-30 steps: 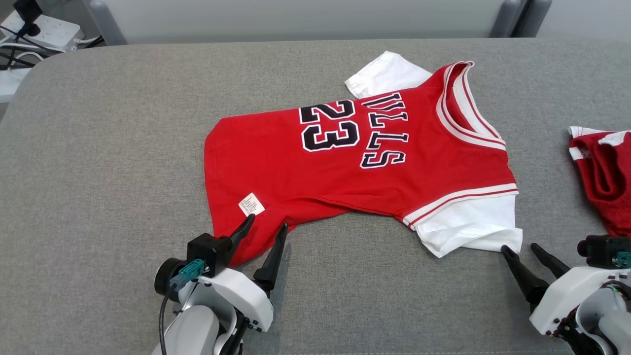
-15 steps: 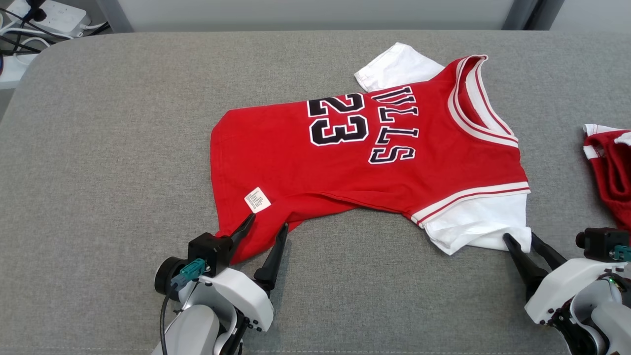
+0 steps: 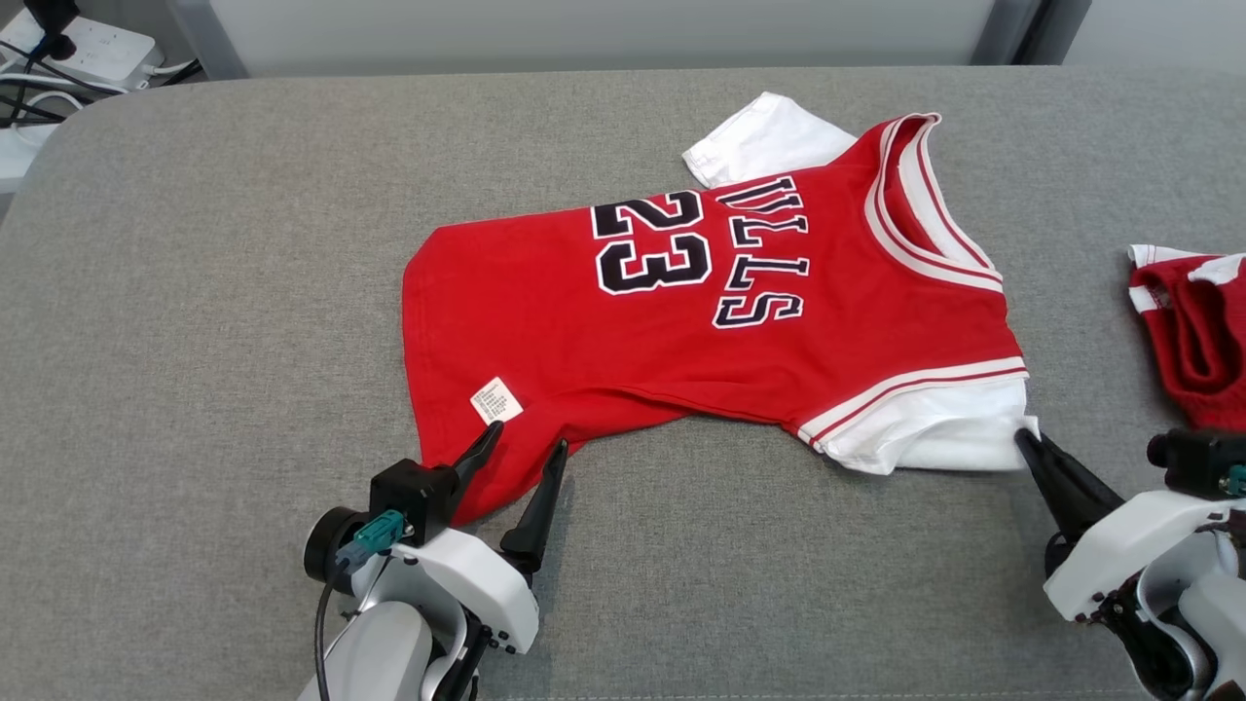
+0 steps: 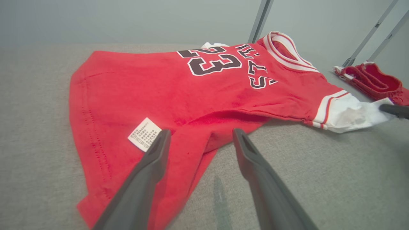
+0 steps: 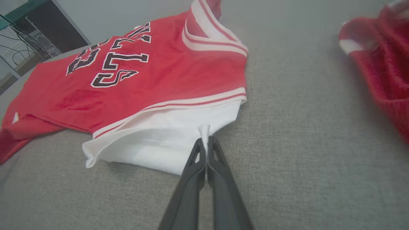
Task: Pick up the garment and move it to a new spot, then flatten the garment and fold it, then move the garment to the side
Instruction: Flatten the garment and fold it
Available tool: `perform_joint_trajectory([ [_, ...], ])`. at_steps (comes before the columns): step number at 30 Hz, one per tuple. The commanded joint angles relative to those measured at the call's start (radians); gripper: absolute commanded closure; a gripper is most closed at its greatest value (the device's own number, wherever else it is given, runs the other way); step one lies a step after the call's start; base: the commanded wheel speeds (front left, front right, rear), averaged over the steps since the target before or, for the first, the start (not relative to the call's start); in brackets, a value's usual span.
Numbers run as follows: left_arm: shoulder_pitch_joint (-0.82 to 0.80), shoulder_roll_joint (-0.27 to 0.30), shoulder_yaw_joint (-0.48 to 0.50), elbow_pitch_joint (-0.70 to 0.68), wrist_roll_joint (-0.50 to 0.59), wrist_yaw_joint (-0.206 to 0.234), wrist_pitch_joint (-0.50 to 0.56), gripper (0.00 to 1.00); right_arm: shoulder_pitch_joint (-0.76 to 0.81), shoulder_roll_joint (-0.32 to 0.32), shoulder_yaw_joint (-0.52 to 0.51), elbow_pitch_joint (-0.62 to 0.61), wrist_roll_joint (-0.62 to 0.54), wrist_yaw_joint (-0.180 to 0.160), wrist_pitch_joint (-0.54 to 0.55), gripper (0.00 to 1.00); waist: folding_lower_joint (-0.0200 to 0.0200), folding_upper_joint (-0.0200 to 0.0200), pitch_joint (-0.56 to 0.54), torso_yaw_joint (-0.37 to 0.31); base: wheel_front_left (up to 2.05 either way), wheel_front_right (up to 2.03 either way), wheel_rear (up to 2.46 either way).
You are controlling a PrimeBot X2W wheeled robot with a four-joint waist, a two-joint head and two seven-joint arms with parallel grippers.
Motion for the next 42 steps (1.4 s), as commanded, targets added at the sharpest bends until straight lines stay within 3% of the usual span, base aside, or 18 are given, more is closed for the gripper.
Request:
perform_joint_trajectory([
  [1, -0.028, 0.009, 0.033, -0.020, 0.006, -0.007, -0.006, 0.00, 0.005, -0.044, -0.023, -0.048, -0.032, 0.004, -0.021, 1.00, 0.0000, 0.0000, -0.003, -0.002, 0.00, 0.00, 0.00],
  [6, -0.019, 0.010, 0.038, -0.019, 0.006, -0.007, -0.006, 0.00, 0.049, -0.066, -0.123, -0.149, -0.137, 0.004, -0.022, 1.00, 0.0000, 0.0000, -0.012, -0.007, 0.00, 0.00, 0.00],
  [10, -0.013, 0.010, 0.037, -0.017, 0.005, -0.007, -0.006, 0.00, 0.093, -0.080, -0.124, -0.218, -0.171, 0.004, -0.022, 1.00, 0.0000, 0.0000, -0.018, -0.007, 0.00, 0.00, 0.00],
  [18, -0.005, 0.009, 0.036, -0.012, 0.005, -0.007, -0.006, 0.00, 0.168, -0.185, 0.028, -0.286, -0.138, 0.004, -0.015, 0.99, 0.0000, 0.0000, -0.023, -0.011, 0.00, 0.00, 0.00],
  [19, -0.005, 0.010, 0.036, -0.010, 0.006, -0.007, -0.006, 0.00, 0.170, -0.199, 0.051, -0.276, -0.121, 0.004, -0.001, 0.80, 0.0000, 0.0000, -0.022, -0.012, 0.00, 0.00, 0.00],
  [20, -0.014, 0.009, 0.025, -0.008, 0.005, -0.007, -0.006, 0.00, 0.118, -0.190, -0.001, -0.133, 0.001, 0.004, -0.020, 0.00, 0.0000, 0.0000, -0.011, -0.013, 0.00, 0.00, 0.00],
  [26, -0.020, 0.009, 0.018, -0.009, 0.001, -0.007, -0.006, 0.00, 0.127, -0.148, 0.052, -0.120, 0.029, 0.004, -0.012, 0.00, 0.0000, 0.0000, -0.007, -0.001, 0.00, 0.00, 0.00],
  [42, -0.017, 0.008, 0.022, 0.000, 0.005, -0.007, -0.006, 0.00, 0.141, -0.144, 0.173, -0.109, 0.088, 0.004, -0.007, 0.00, 0.0000, 0.0000, -0.011, -0.021, 0.00, 0.00, 0.00],
])
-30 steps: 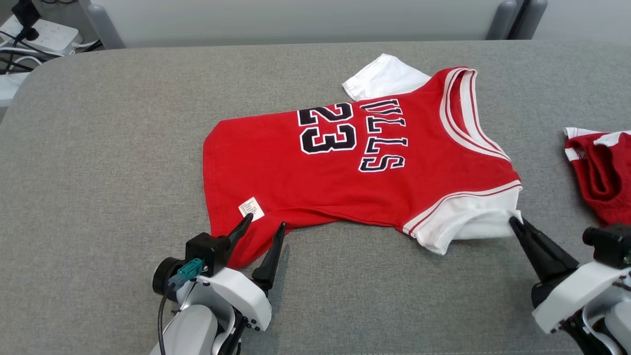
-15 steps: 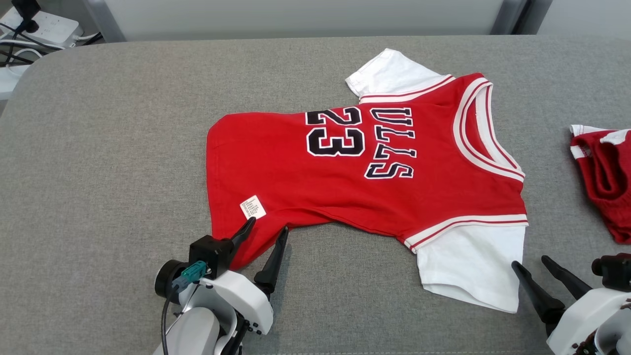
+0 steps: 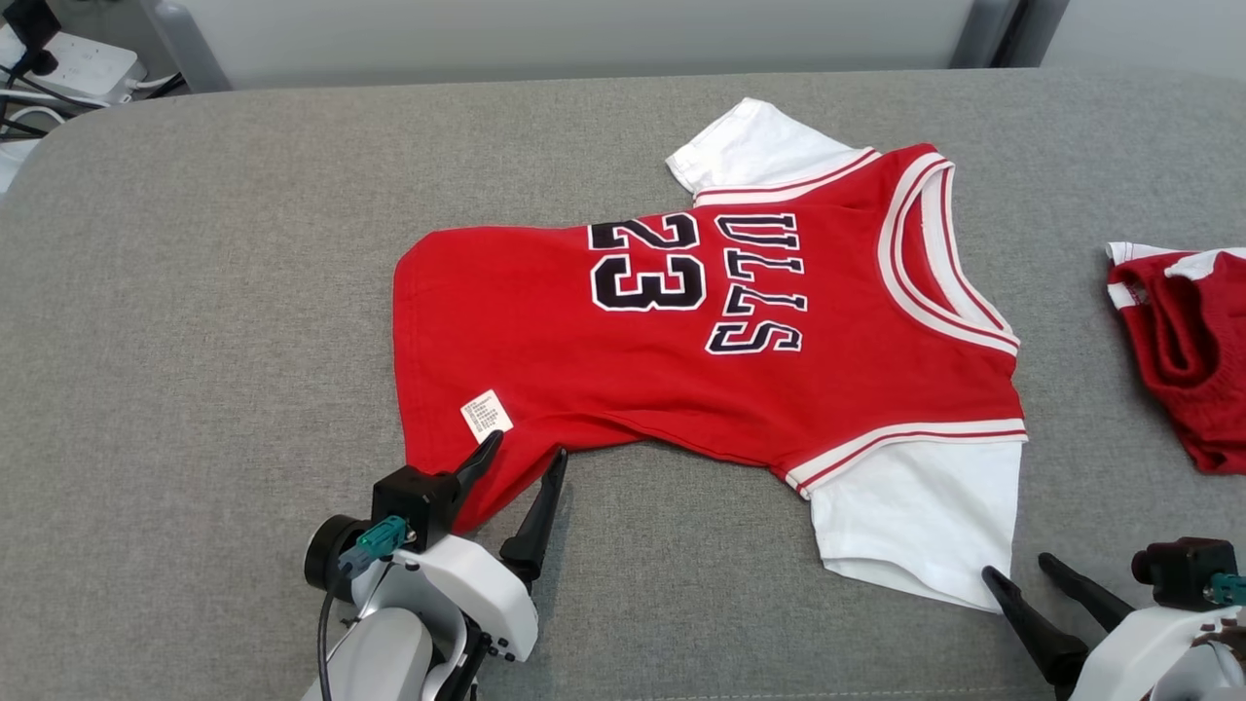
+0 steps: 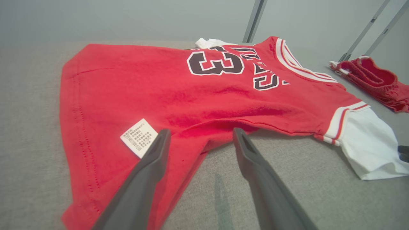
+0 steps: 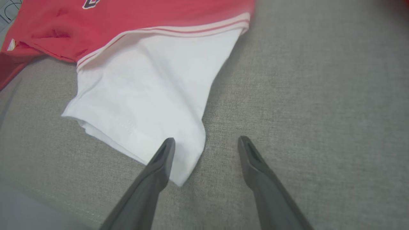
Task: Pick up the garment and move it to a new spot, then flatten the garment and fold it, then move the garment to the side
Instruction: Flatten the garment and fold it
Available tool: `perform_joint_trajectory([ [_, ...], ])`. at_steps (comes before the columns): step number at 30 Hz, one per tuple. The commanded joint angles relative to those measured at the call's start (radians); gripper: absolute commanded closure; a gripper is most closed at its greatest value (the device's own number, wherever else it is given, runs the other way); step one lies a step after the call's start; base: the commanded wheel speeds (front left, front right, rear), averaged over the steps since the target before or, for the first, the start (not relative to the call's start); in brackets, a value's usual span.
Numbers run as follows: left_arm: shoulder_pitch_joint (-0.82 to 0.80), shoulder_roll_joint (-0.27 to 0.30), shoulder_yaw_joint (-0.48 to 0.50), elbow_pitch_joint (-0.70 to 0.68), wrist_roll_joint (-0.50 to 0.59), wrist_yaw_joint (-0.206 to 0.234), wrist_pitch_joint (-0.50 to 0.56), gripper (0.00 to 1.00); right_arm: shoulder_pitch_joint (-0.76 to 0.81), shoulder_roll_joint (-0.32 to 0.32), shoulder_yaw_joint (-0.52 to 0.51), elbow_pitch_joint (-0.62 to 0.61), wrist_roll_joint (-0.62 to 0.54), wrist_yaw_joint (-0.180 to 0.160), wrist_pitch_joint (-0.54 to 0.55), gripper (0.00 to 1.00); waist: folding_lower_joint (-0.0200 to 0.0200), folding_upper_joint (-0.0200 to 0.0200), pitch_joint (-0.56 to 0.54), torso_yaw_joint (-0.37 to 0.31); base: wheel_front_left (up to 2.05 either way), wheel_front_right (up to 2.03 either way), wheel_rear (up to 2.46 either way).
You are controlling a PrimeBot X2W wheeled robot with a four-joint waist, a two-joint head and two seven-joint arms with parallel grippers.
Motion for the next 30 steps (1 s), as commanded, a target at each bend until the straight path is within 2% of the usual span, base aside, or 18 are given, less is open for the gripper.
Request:
perform_joint_trajectory([
  [1, -0.019, 0.008, 0.028, -0.018, 0.005, -0.007, -0.006, 0.00, 0.016, -0.031, 0.015, -0.007, 0.012, 0.004, -0.002, 0.00, 0.0000, 0.0000, 0.001, -0.001, 0.00, 0.00, 0.00],
  [8, -0.020, 0.008, 0.024, -0.016, 0.002, -0.007, -0.006, 0.00, -0.010, -0.019, 0.071, 0.000, 0.016, 0.004, 0.004, 0.00, 0.0000, 0.0000, 0.003, 0.005, 0.00, 0.00, 0.00],
  [9, -0.020, 0.007, 0.023, -0.016, 0.002, -0.007, -0.006, 0.00, -0.013, -0.018, 0.076, 0.004, 0.018, 0.004, 0.004, 0.09, 0.0000, 0.0000, 0.004, 0.007, 0.00, 0.00, 0.00],
  [10, -0.021, 0.007, 0.023, -0.017, 0.002, -0.007, -0.006, 0.00, -0.017, -0.018, 0.082, 0.009, 0.019, 0.004, 0.007, 0.28, 0.0000, 0.0000, 0.004, 0.009, 0.00, 0.00, 0.00],
  [11, -0.021, 0.007, 0.024, -0.016, 0.002, -0.007, -0.006, 0.00, -0.020, -0.018, 0.088, 0.014, 0.022, 0.004, 0.010, 0.53, 0.0000, 0.0000, 0.005, 0.011, 0.00, 0.00, 0.00],
  [12, -0.021, 0.007, 0.025, -0.016, 0.002, -0.007, -0.006, 0.00, -0.024, -0.017, 0.093, 0.019, 0.024, 0.004, 0.012, 0.68, 0.0000, 0.0000, 0.004, 0.013, 0.00, 0.00, 0.00],
  [13, -0.021, 0.007, 0.026, -0.016, 0.002, -0.007, -0.006, 0.00, -0.032, -0.018, 0.096, 0.034, 0.030, 0.004, 0.012, 1.00, 0.0000, 0.0000, 0.005, 0.015, 0.00, 0.00, 0.00],
  [17, -0.021, 0.007, 0.031, -0.015, 0.002, -0.007, -0.006, 0.00, -0.050, -0.026, 0.085, 0.062, 0.030, 0.004, 0.005, 1.00, 0.0000, 0.0000, 0.005, 0.017, 0.00, 0.00, 0.00],
  [21, -0.018, 0.007, 0.060, -0.014, 0.012, -0.006, -0.006, 0.00, -0.075, -0.044, 0.032, 0.079, 0.021, 0.004, -0.011, 1.00, 0.0000, 0.0000, 0.004, 0.018, 0.00, 0.00, 0.00],
  [30, 0.006, 0.007, 0.146, 0.005, 0.023, 0.062, -0.006, 0.00, -0.050, -0.058, -0.050, 0.070, -0.014, 0.004, -0.016, 1.00, 0.0000, 0.0000, -0.003, 0.032, 0.00, 0.00, 0.00],
])
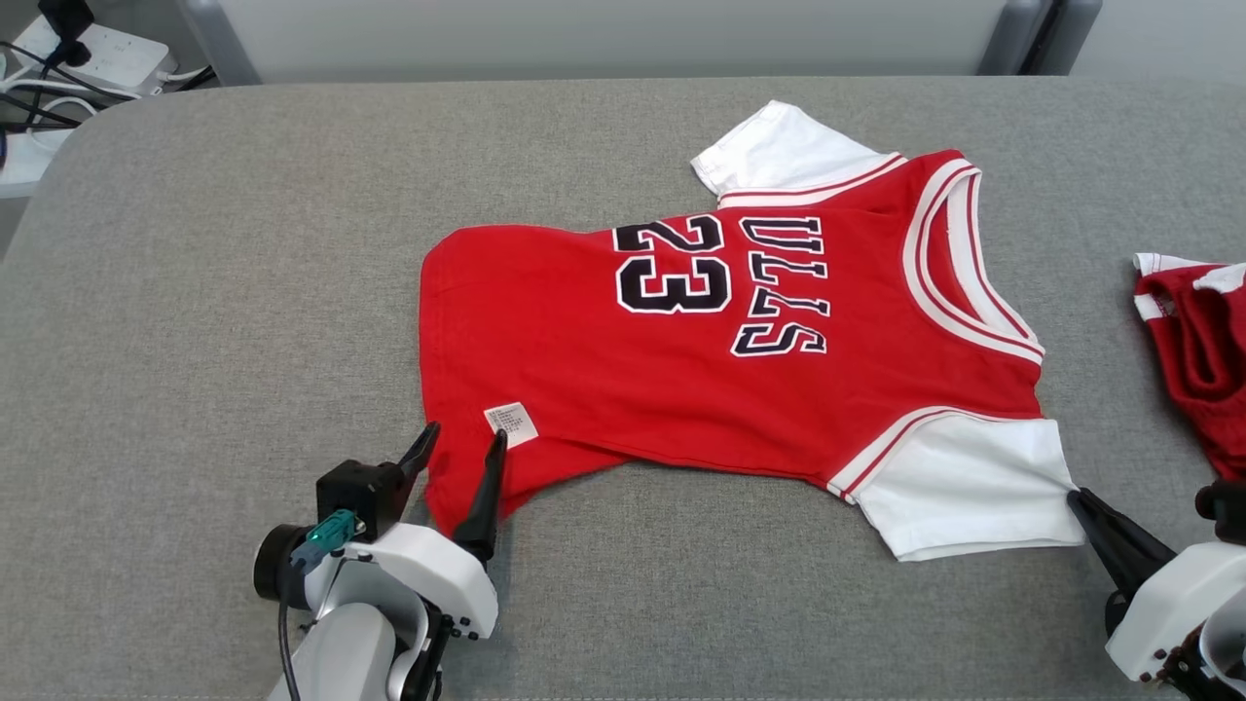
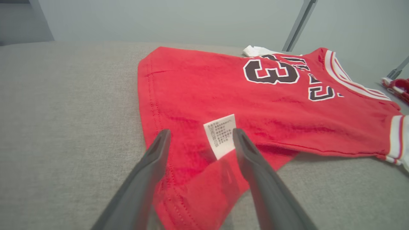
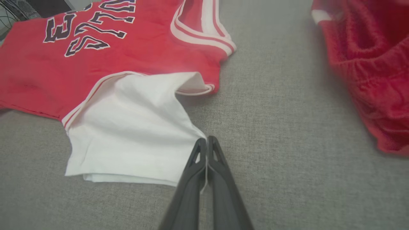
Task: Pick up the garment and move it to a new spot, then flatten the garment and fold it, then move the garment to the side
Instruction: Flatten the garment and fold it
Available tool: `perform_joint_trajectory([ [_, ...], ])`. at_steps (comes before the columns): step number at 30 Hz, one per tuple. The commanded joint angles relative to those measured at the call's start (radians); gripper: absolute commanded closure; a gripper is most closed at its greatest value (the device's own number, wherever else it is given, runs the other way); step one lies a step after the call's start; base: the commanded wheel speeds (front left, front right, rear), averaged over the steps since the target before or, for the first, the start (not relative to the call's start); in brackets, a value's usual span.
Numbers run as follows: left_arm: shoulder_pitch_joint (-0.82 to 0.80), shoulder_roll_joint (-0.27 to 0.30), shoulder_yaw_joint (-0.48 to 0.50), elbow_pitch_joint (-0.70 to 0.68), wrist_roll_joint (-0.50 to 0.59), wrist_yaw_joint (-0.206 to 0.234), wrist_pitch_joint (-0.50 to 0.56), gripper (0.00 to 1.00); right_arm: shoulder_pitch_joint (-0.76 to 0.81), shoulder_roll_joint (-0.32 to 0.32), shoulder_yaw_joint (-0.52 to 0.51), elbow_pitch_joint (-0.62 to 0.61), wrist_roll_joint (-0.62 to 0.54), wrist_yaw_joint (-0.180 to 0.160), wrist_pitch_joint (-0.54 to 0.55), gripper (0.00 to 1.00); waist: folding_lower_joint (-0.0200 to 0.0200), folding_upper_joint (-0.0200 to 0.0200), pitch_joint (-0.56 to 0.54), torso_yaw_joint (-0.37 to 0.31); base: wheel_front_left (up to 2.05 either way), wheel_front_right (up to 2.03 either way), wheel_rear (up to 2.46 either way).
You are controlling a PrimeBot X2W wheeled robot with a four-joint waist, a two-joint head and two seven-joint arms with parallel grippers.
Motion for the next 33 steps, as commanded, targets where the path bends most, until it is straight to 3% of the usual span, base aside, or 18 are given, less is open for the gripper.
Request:
perform_joint_trajectory([
  [1, 0.008, 0.009, 0.044, -0.012, -0.002, 0.017, -0.006, 0.00, 0.035, -0.035, -0.013, -0.015, -0.013, 0.000, -0.015, 1.00, 0.0000, 0.0000, -0.002, 0.004, 0.00, 0.00, 0.00],
  [9, 0.052, 0.009, 0.076, -0.026, -0.030, 0.025, -0.006, 0.00, 0.063, -0.022, -0.041, -0.020, -0.038, 0.000, -0.015, 1.00, 0.0000, 0.0000, -0.007, 0.013, 0.00, 0.00, 0.00],
  [24, 0.043, 0.009, 0.091, 0.043, -0.059, -0.043, -0.006, 0.00, 0.071, -0.014, -0.039, -0.025, -0.055, 0.000, -0.015, 1.00, 0.0000, 0.0000, -0.012, 0.015, 0.00, 0.00, 0.00],
  [33, 0.008, 0.009, 0.095, 0.066, -0.067, -0.057, -0.006, 0.00, 0.060, -0.010, -0.032, -0.026, -0.055, 0.000, -0.015, 1.00, 0.0000, 0.0000, 0.004, 0.008, 0.00, 0.00, 0.00],
])
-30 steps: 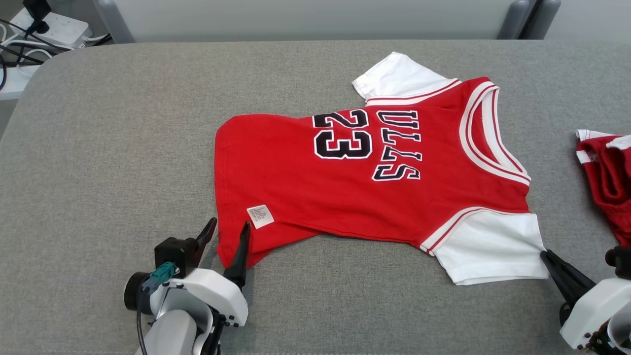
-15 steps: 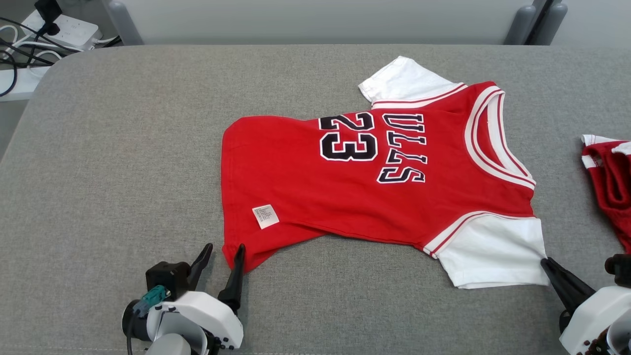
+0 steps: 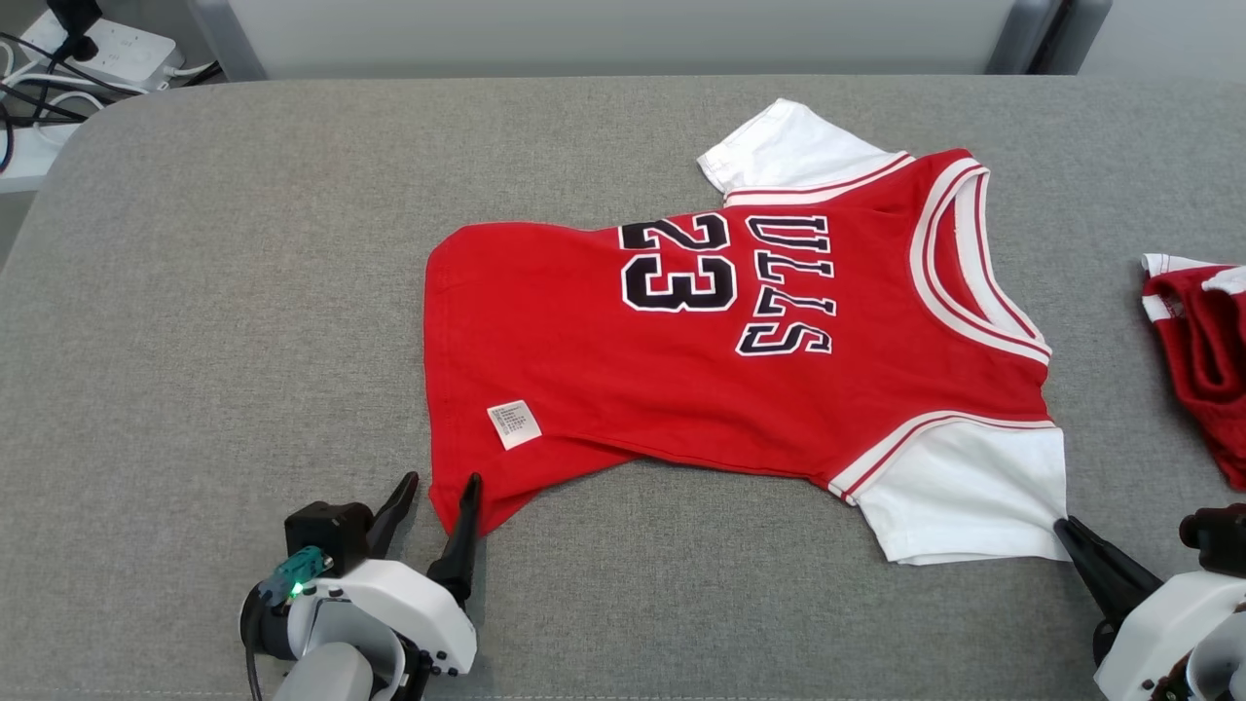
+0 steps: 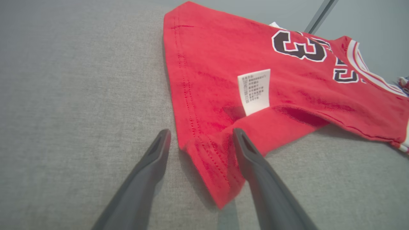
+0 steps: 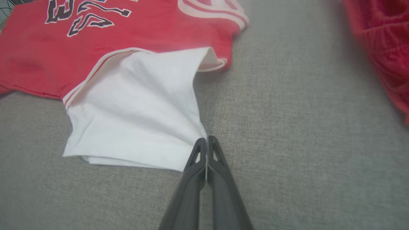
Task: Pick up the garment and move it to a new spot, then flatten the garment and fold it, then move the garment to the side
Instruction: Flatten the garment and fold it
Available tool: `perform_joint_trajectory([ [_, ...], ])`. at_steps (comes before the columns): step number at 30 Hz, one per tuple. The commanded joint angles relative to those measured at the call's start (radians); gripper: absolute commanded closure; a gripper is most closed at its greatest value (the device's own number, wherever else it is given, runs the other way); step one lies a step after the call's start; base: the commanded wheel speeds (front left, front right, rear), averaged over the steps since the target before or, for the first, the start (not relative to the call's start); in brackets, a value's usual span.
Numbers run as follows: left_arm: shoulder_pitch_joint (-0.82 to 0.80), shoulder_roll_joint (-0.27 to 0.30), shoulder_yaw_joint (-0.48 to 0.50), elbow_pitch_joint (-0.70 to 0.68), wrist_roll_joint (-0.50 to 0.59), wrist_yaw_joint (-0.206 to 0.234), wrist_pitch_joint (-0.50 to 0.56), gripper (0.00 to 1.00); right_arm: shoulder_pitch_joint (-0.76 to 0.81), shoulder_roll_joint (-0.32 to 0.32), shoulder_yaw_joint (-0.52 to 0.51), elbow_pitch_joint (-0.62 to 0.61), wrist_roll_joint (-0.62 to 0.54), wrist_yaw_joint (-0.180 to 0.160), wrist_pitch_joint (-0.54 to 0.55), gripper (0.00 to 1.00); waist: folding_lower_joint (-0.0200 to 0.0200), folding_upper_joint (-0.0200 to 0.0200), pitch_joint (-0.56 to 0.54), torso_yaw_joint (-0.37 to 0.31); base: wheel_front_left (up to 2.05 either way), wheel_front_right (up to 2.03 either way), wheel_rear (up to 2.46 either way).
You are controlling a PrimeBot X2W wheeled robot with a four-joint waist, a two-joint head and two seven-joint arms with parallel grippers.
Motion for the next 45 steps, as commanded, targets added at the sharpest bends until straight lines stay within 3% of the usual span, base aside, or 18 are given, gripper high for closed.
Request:
perform_joint_trajectory([
  [1, -0.030, 0.009, 0.017, -0.021, -0.012, -0.007, -0.006, 0.00, 0.002, -0.029, 0.007, -0.010, -0.013, 0.000, -0.015, 1.00, 0.0000, -0.0001, 0.002, -0.001, 0.00, 0.00, 0.00],
  [5, -0.039, 0.017, -0.020, -0.018, -0.025, -0.007, -0.006, 0.02, -0.002, -0.025, 0.010, -0.007, -0.015, 0.000, -0.015, 1.00, 0.0000, -0.0001, 0.005, 0.000, 0.00, 0.00, 0.00],
  [7, -0.043, 0.023, -0.033, -0.015, -0.029, -0.007, -0.006, 0.22, -0.005, -0.025, 0.011, -0.007, -0.016, 0.000, -0.015, 1.00, 0.0000, -0.0001, 0.006, 0.000, 0.00, 0.00, 0.00],
  [8, -0.044, 0.026, -0.039, -0.014, -0.031, -0.007, -0.006, 0.51, -0.006, -0.025, 0.012, -0.007, -0.016, 0.000, -0.015, 1.00, 0.0000, -0.0001, 0.006, 0.000, 0.00, 0.00, 0.00],
  [9, -0.046, 0.028, -0.043, -0.014, -0.034, -0.007, -0.006, 0.63, -0.007, -0.025, 0.012, -0.006, -0.016, 0.000, -0.015, 1.00, 0.0000, -0.0001, 0.007, 0.000, 0.00, 0.00, 0.00],
  [11, -0.048, 0.033, -0.050, -0.017, -0.035, -0.007, -0.006, 1.00, -0.009, -0.025, 0.013, -0.006, -0.016, 0.000, -0.015, 1.00, 0.0000, -0.0001, 0.008, 0.001, 0.00, 0.00, 0.00],
  [24, 0.019, 0.059, -0.039, -0.225, 0.055, -0.007, -0.006, 1.00, 0.001, -0.017, -0.002, 0.004, -0.007, 0.000, -0.015, 1.00, 0.0000, -0.0001, 0.001, 0.030, 0.00, 0.00, 0.00],
  [33, 0.085, 0.081, -0.078, -0.224, 0.080, -0.007, -0.006, 1.00, 0.003, -0.009, 0.001, 0.011, -0.006, 0.000, -0.015, 1.00, 0.0000, -0.0001, -0.012, 0.048, 0.00, 0.00, 0.00],
  [34, 0.093, 0.083, -0.084, -0.214, 0.077, -0.007, -0.006, 0.87, 0.002, -0.008, 0.003, 0.011, -0.006, 0.000, -0.015, 1.00, 0.0000, -0.0001, -0.013, 0.047, 0.00, 0.00, 0.00],
  [35, 0.100, 0.085, -0.088, -0.201, 0.075, -0.007, -0.006, 0.54, 0.001, -0.008, 0.004, 0.011, -0.006, 0.000, -0.015, 1.00, 0.0000, -0.0001, -0.013, 0.046, 0.00, 0.00, 0.00],
  [36, 0.107, 0.089, -0.092, -0.183, 0.074, -0.007, -0.006, 0.11, 0.001, -0.008, 0.005, 0.012, -0.005, 0.000, -0.015, 1.00, 0.0000, -0.0001, -0.014, 0.045, 0.00, 0.00, 0.00],
  [37, 0.114, 0.091, -0.094, -0.159, 0.072, -0.007, -0.006, 0.00, 0.001, -0.008, 0.006, 0.012, -0.003, 0.000, -0.015, 1.00, 0.0000, -0.0001, -0.016, 0.044, 0.00, 0.00, 0.00],
  [45, 0.118, 0.086, -0.080, -0.110, 0.085, -0.007, -0.006, 0.00, 0.005, -0.008, 0.003, 0.016, 0.004, 0.000, -0.015, 1.00, 0.0000, -0.0001, -0.019, 0.048, 0.00, 0.00, 0.00],
])
